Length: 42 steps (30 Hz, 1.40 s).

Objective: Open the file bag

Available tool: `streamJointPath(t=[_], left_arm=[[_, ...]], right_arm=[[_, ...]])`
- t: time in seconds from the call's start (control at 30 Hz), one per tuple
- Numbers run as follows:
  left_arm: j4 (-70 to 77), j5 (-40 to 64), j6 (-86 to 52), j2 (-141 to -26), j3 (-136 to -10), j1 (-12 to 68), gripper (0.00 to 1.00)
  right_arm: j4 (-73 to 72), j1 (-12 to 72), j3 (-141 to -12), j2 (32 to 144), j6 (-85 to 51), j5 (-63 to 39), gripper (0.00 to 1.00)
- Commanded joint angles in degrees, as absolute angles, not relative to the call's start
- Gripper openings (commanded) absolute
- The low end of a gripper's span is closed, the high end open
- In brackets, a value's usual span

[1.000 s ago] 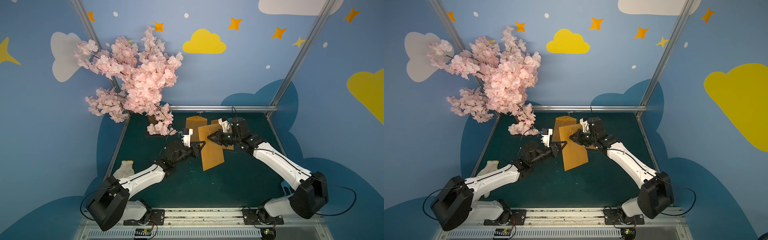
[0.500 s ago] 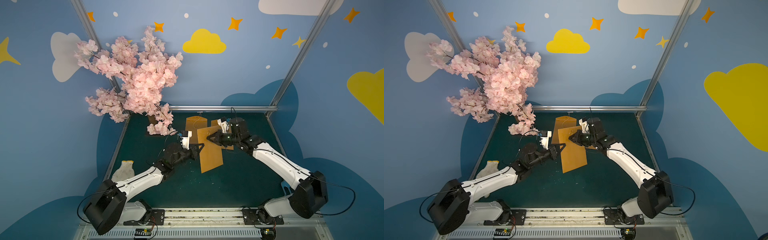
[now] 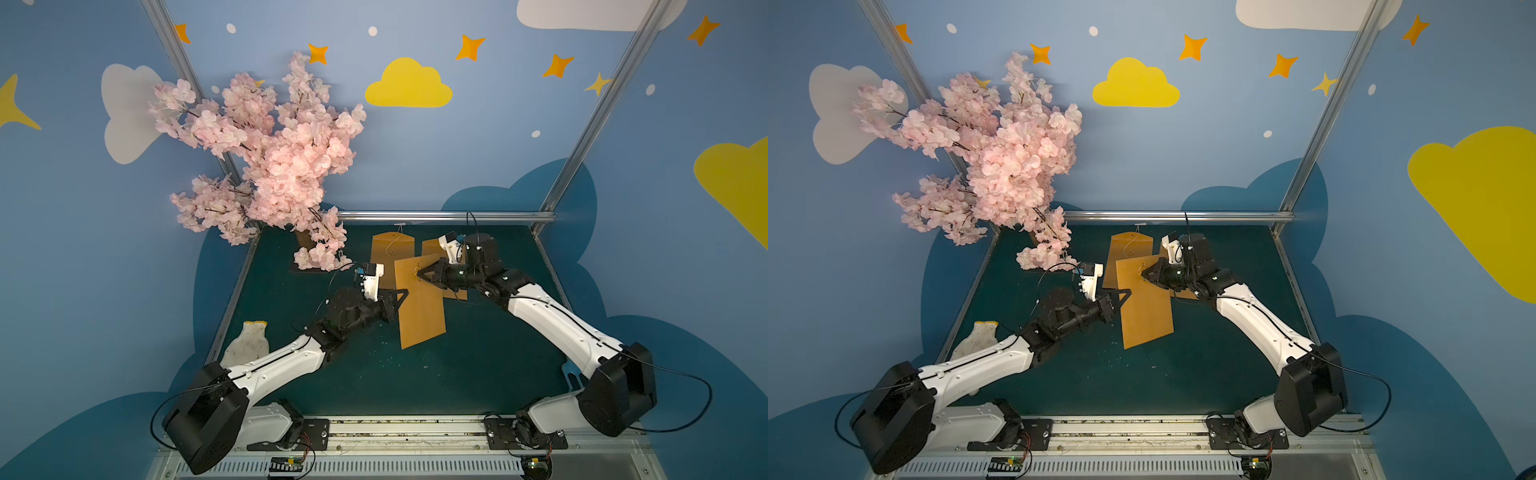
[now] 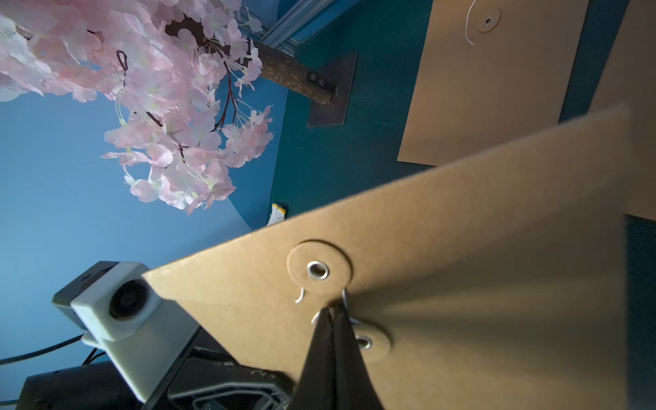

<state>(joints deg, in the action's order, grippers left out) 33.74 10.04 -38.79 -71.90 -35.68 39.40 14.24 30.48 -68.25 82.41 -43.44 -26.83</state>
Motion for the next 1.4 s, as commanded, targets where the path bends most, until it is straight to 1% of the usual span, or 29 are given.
streamJointPath(t=[0.0, 0.33, 0.47, 0.57, 0.73, 0.97, 1.23, 1.37], left_arm=[[35.77, 10.83, -37.53, -70.13, -35.07, 39.81, 0.02], [34.05, 9.30, -36.83, -69.00, -35.02, 39.73, 0.03], [32.58, 8.28, -36.30, -69.17, -36.32, 39.73, 0.02], [31.54, 8.07, -36.47, -69.90, -37.79, 39.73, 0.02], [31.45, 8.78, -36.95, -71.08, -39.19, 39.73, 0.03], [31.05, 8.59, -38.80, -71.26, -39.55, 39.65, 0.02], [29.69, 9.52, -40.02, -70.68, -40.34, 39.21, 0.03], [30.21, 10.75, -40.95, -70.83, -40.34, 38.71, 0.03]], right_arm=[[15.56, 29.63, -69.09, 80.60, -42.28, -25.63, 0.00], [18.04, 28.64, -69.94, 80.27, -41.01, -27.24, 0.00], [22.45, 30.52, -71.86, 80.18, -37.58, -25.39, 0.14], [28.46, 32.52, -75.08, 80.98, -33.43, -22.06, 0.19], [33.33, 35.32, -78.49, 81.91, -29.52, -18.05, 0.25], [42.43, 39.32, -85.50, 85.05, -21.34, -8.66, 0.31], [41.72, 39.92, -85.77, 83.00, -17.94, -3.16, 0.33], [41.70, 39.63, -86.07, 82.74, -16.58, -2.73, 0.34]])
